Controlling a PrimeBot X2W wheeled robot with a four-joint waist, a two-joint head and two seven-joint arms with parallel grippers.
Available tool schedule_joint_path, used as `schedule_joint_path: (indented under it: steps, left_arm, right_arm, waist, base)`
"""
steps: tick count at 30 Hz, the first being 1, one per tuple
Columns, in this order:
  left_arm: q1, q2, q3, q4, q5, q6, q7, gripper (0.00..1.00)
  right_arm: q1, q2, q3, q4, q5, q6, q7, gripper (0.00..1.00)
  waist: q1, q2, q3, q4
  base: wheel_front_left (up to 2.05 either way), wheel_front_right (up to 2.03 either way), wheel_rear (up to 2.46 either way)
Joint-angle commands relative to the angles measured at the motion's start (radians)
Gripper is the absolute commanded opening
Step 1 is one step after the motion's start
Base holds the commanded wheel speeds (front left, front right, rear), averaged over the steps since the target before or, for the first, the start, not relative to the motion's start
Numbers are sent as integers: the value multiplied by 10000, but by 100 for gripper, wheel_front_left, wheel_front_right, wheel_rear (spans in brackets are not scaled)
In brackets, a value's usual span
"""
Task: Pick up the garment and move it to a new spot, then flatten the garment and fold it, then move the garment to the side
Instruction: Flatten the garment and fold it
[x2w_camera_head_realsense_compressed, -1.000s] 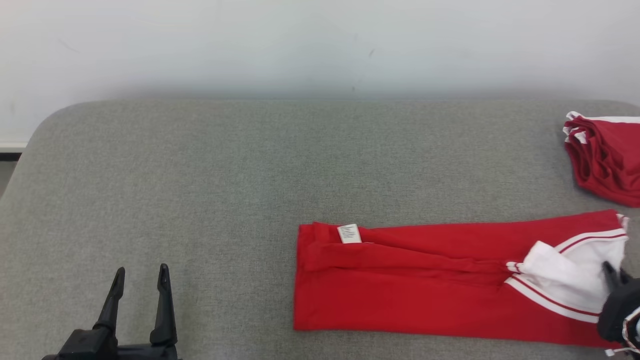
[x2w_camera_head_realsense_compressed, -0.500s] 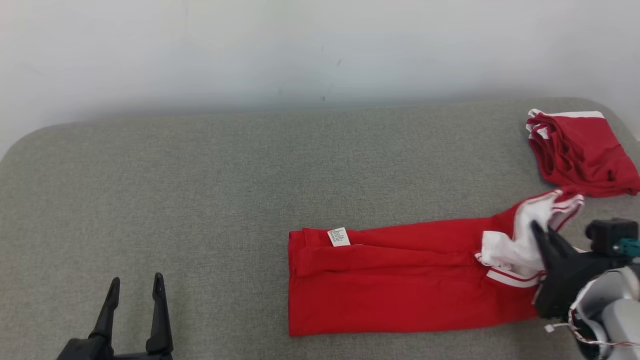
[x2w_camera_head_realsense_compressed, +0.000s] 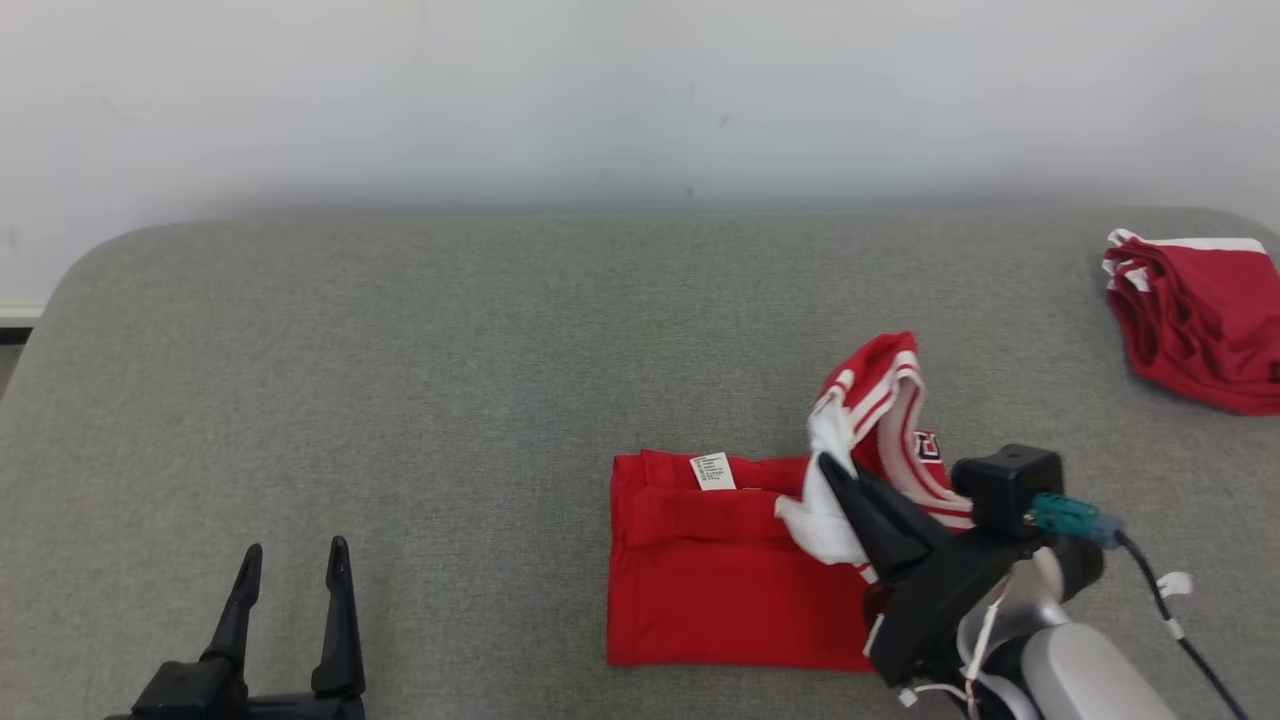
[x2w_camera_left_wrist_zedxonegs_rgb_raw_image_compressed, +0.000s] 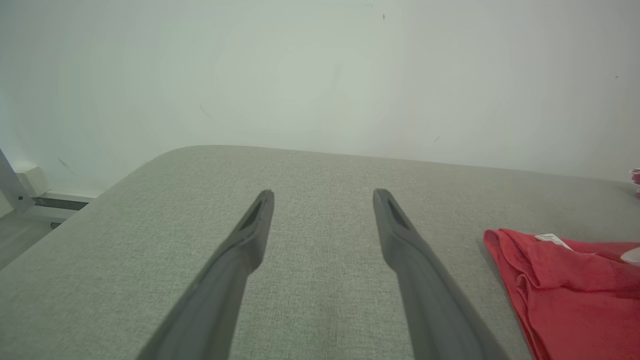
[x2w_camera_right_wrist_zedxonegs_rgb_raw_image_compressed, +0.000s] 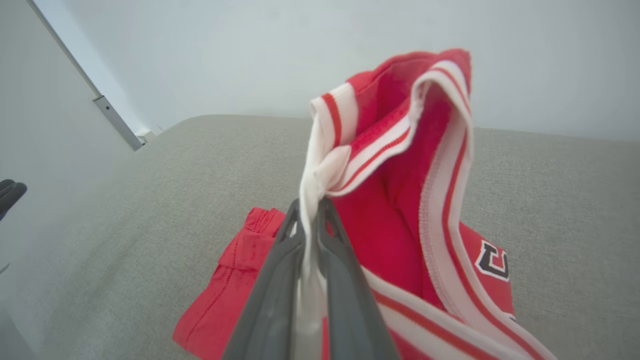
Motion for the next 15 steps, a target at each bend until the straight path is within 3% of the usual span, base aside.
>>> schedule_joint_path:
  steps: [1, 15]
  left_arm:
    - [-144, -20, -65, 55, 15, -11, -30, 100]
    - [-560, -37, -661, 406, -96, -15, -30, 100]
  right_arm:
    - [-53, 212, 129, 25, -108, -30, -29, 0]
    - [-855, 1240, 924, 2017, -150, -30, -652, 0]
  waist:
    - [0, 0, 55, 248]
    - [0, 0, 268, 1186]
  base:
    - [0, 0, 0]
    - [0, 0, 0]
